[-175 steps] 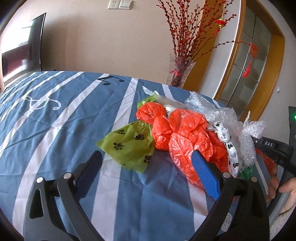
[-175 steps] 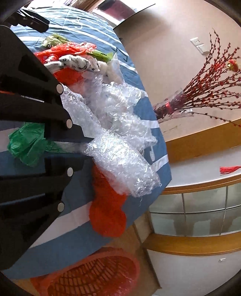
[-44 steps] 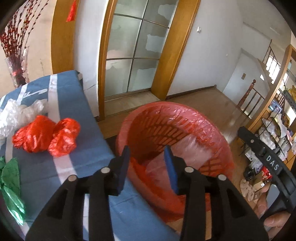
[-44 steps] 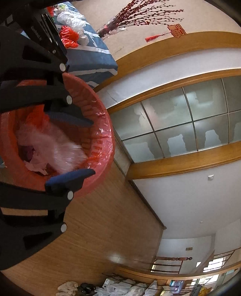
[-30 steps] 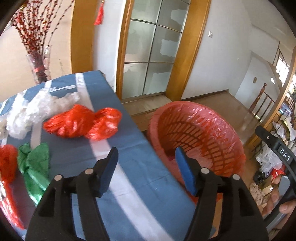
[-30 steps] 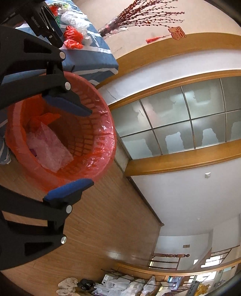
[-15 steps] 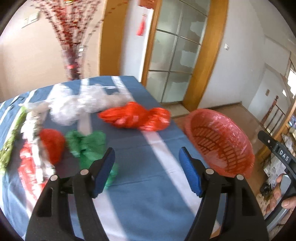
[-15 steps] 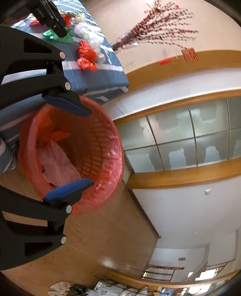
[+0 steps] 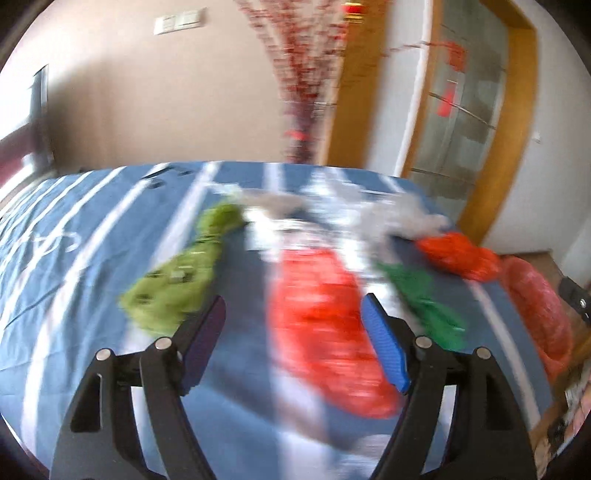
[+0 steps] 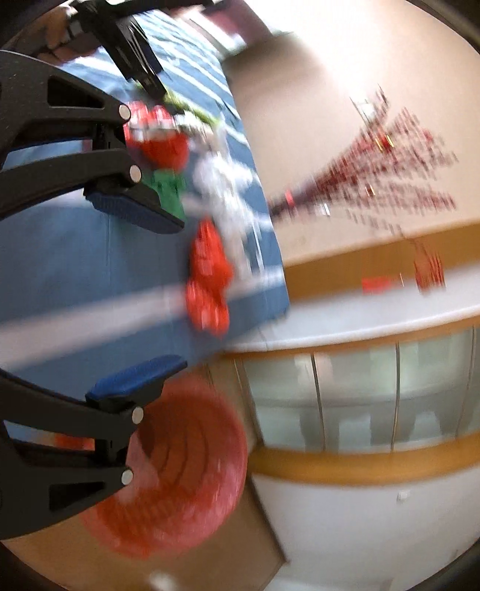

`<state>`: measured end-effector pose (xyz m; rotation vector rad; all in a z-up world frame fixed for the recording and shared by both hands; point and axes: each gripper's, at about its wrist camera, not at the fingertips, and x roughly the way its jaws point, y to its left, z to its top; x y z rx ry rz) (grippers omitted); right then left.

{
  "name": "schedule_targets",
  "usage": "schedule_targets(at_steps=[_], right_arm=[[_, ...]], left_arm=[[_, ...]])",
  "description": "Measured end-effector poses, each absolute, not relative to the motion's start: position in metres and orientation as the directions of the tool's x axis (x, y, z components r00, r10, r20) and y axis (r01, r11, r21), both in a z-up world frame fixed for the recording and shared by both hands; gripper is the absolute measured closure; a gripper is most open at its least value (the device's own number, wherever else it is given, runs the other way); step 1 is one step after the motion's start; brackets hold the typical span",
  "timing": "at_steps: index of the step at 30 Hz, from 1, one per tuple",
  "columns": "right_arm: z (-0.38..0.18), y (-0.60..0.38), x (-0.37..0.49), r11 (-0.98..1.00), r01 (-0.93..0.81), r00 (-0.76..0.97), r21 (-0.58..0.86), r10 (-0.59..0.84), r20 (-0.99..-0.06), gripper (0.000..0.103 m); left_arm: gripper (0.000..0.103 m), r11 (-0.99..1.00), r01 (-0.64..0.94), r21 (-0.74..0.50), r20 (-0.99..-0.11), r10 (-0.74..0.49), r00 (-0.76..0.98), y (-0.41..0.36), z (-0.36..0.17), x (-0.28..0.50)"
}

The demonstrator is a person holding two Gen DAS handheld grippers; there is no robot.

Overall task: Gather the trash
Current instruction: 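Move both tools back over the table toward the remaining bags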

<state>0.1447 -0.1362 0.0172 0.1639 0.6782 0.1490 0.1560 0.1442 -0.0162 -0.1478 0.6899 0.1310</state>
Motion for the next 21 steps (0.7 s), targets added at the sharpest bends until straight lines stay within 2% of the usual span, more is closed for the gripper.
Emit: schedule_targets(at_steps=[7,14,18,20,21], right_arm=[[0.01,-0.053,0.162,0.938,-0.256,0.691,0.235,0.348,-0.634,0.063],[-0.005,0.005,0.188,0.893,-0.336,0.593,0.301,0.449,-0.669,0.072],[-0.016,0.027,0.195,0.888,-0.363,0.561,0.281,0.449,-0.695,0.077],[-0.023,0.032,0.198,0.889,-0.371,0.548,0.269,0.444,-0.709,0.082],[-0.026,0.034,0.199,0.89,-0.377,0.542,0.258,0.438,-0.718,0.089]], left_arm=[[0.029,0.946,-0.308,-0.104,-0.665,0.164,0.728,0.218,-0.029,0.161],[0.029,0.929,-0.356,-0.106,-0.681,0.193,0.707,0.248,-0.036,0.17],[0.029,0.93,-0.355,-0.097,-0.69,0.194,0.697,0.255,-0.038,0.18],[0.029,0.931,-0.351,-0.096,-0.695,0.19,0.693,0.255,-0.04,0.184],[0.029,0.932,-0.349,-0.096,-0.7,0.186,0.69,0.255,-0.041,0.187]])
